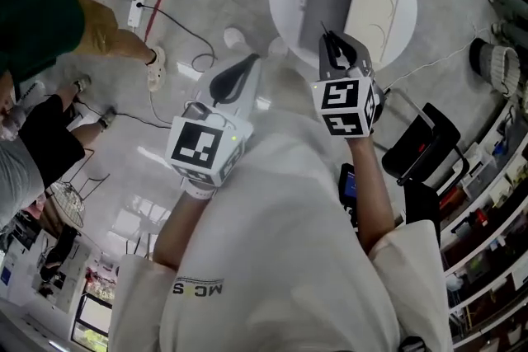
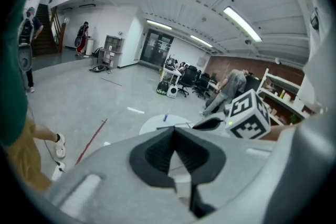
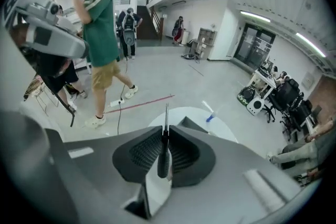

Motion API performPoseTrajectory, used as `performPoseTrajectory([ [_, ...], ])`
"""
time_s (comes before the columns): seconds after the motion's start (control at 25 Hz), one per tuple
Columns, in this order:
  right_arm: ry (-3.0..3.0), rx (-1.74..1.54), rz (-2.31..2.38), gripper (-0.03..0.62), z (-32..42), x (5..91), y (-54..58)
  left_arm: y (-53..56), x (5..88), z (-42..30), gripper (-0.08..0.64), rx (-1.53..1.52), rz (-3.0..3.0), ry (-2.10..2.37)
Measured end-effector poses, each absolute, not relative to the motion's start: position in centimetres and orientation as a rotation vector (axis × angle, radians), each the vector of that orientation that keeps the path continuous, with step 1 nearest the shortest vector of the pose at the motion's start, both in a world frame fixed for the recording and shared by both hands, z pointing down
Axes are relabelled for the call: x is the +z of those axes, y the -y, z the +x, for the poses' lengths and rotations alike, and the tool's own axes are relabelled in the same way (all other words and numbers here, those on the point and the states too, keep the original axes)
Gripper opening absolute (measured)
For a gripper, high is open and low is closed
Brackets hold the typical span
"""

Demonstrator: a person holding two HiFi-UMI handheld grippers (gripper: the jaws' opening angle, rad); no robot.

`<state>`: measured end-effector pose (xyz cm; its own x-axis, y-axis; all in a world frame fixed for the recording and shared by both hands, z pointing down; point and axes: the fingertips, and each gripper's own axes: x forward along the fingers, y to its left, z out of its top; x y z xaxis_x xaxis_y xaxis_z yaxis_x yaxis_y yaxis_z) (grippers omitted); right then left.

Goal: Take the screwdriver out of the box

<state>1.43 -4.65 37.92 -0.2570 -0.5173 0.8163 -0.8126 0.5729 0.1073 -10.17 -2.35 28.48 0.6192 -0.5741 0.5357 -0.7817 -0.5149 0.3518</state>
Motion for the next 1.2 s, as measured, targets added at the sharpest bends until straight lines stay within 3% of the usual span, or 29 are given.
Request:
performPoseTrajectory([
  [0.6, 2.196, 0.240, 1.284, 0.039, 3.4, 23.7, 2.0, 1.6, 20.5, -10.0, 0.001, 0.339, 2.414, 1.147],
  [1.2, 2.499, 0.280, 1.459, 0.040, 6.9, 13.8, 2.2, 2.2, 16.0, -9.1, 0.002, 0.242, 2.525, 1.160],
])
